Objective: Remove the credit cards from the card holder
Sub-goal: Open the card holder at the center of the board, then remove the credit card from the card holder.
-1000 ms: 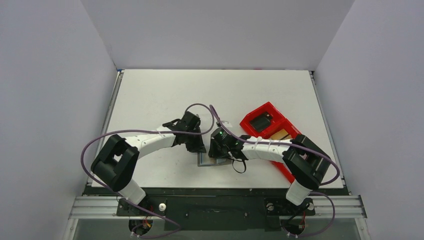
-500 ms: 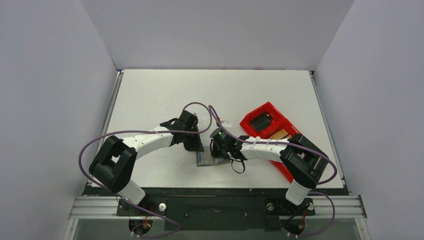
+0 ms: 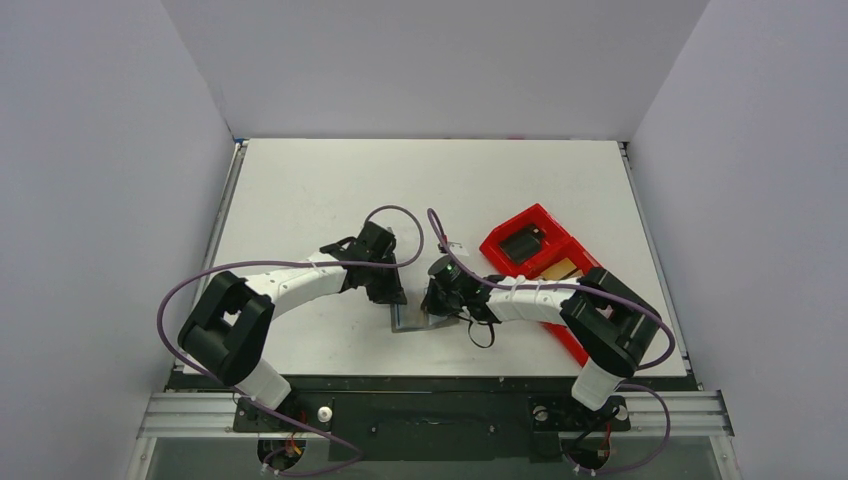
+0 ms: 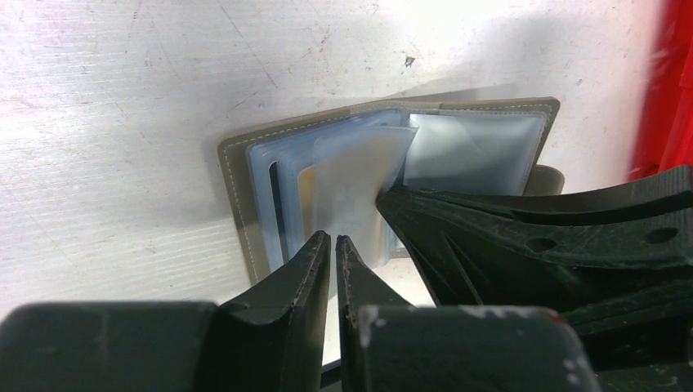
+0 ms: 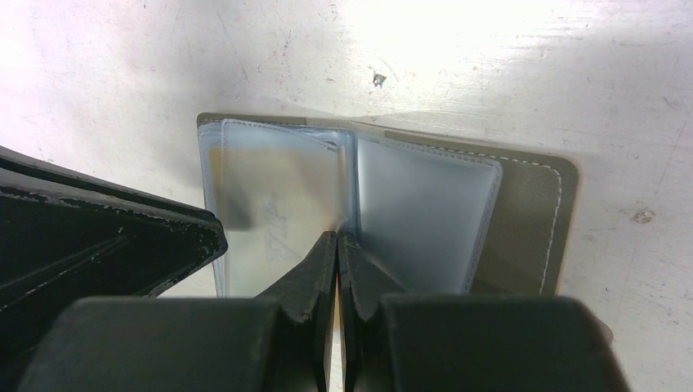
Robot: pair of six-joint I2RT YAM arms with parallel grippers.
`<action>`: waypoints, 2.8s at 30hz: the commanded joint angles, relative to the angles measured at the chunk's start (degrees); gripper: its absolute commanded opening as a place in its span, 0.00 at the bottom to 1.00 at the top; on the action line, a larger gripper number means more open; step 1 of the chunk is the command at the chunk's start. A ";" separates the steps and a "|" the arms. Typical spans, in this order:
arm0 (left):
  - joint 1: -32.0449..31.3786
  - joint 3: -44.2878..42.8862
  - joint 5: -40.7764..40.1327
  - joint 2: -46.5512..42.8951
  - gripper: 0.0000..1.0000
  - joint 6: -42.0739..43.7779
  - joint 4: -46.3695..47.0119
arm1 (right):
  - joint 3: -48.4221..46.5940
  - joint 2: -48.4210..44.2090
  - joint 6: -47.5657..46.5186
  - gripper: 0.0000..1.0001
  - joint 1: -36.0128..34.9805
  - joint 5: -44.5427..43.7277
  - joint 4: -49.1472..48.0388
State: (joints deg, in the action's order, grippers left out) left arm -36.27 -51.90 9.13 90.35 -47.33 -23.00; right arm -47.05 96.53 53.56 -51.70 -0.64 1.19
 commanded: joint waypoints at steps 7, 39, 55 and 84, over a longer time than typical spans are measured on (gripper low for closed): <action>0.10 0.55 -1.88 -0.65 0.06 1.43 -0.75 | 3.60 2.77 0.20 0.00 0.56 -0.81 2.46; -3.37 -2.76 0.38 5.77 0.06 0.30 2.57 | -3.75 -8.73 -2.75 0.37 1.33 -2.12 11.14; -6.55 -7.50 2.22 7.51 0.07 0.38 4.22 | -3.24 -14.83 -3.52 0.37 2.38 -4.92 15.74; 5.08 -0.33 -0.54 -3.39 0.07 1.42 0.19 | -14.36 2.94 -5.85 0.59 -6.36 -17.10 22.24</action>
State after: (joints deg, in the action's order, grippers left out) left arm -32.49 -53.01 8.38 89.71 -47.40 -21.80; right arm -58.78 96.88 48.21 -57.84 -12.58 19.49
